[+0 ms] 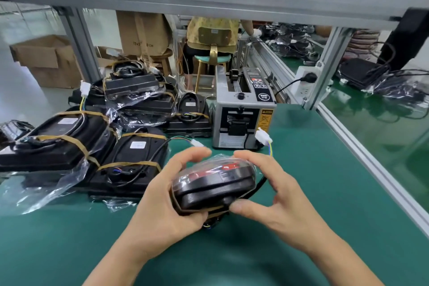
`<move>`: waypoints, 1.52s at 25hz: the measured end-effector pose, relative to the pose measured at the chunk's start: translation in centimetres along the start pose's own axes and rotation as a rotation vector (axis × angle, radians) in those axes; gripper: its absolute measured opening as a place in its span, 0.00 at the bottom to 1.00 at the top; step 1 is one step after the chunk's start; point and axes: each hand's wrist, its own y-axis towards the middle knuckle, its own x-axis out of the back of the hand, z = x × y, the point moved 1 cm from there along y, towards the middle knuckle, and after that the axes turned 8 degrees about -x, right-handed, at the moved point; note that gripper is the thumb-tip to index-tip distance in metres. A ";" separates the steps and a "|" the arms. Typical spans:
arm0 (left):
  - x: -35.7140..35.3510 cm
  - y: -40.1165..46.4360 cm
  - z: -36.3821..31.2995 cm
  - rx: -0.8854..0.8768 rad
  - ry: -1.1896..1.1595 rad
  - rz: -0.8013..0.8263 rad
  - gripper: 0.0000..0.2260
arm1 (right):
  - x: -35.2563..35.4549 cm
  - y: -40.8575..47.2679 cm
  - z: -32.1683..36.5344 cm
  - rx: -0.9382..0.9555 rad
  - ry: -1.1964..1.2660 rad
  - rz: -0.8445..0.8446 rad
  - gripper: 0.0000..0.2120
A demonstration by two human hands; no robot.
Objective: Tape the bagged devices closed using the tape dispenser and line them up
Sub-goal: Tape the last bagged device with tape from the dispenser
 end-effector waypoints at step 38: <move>1.0 0.0 -1.2 -0.026 0.687 -0.333 0.15 | -0.5 9.9 -4.2 -0.652 0.377 -0.443 0.11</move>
